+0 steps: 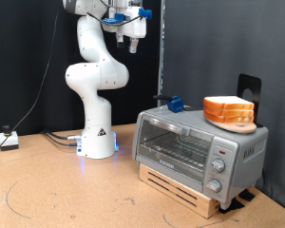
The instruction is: Make a piece of toast with the oven
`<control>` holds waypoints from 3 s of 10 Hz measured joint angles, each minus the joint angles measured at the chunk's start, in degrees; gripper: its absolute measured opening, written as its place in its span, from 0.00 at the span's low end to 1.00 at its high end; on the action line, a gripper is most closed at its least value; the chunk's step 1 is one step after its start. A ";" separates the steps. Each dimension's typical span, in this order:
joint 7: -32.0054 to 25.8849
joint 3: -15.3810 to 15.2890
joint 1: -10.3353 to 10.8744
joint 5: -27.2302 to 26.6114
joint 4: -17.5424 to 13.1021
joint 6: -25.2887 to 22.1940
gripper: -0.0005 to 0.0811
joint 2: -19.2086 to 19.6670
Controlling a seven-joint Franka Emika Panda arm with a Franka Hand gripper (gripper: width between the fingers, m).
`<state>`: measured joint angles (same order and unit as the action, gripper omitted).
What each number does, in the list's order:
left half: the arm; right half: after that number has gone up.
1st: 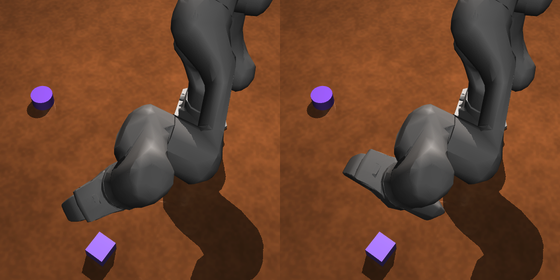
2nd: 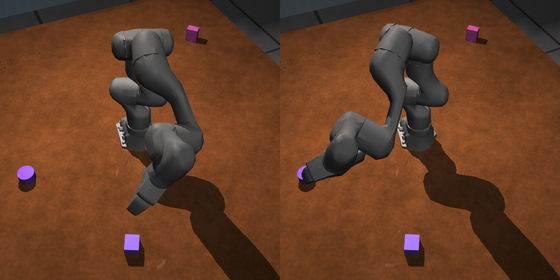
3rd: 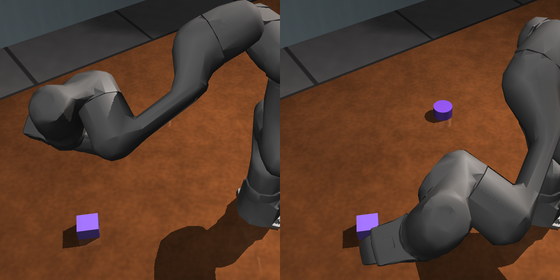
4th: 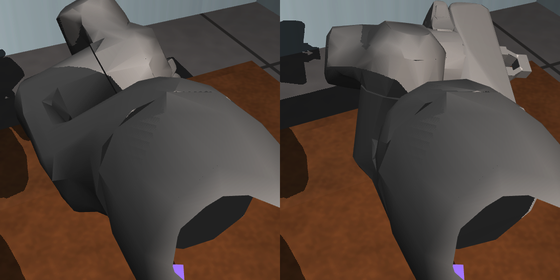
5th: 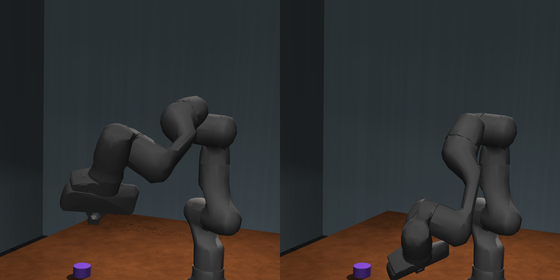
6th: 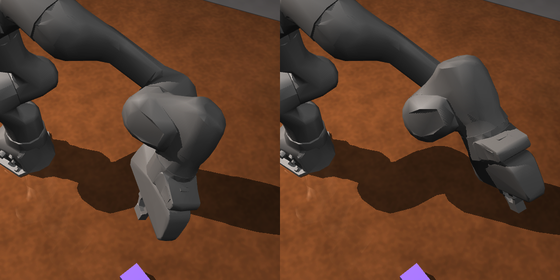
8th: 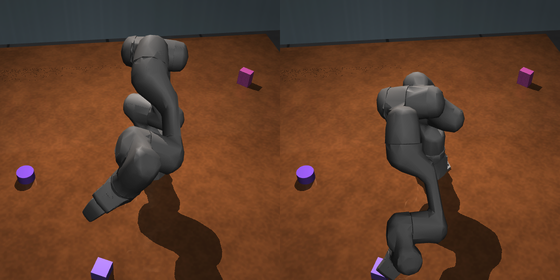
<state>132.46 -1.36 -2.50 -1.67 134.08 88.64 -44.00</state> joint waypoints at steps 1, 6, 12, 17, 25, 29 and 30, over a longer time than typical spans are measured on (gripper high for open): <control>-3.58 0.24 0.18 -0.35 0.00 -0.17 0.99 0.05; -29.38 -0.89 7.45 4.09 2.82 -5.44 0.99 -2.53; -53.07 2.26 14.94 -4.28 1.10 -4.89 0.99 -2.97; -73.21 6.41 17.94 -3.94 3.00 -1.19 0.99 -3.47; -90.39 8.85 19.68 0.93 4.57 4.89 0.99 2.43; -96.42 10.71 20.45 -4.23 7.14 13.88 0.99 1.55; -95.80 10.66 20.38 -4.27 8.59 18.51 0.99 1.92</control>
<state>36.66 9.31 17.88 -5.95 142.67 107.15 -42.08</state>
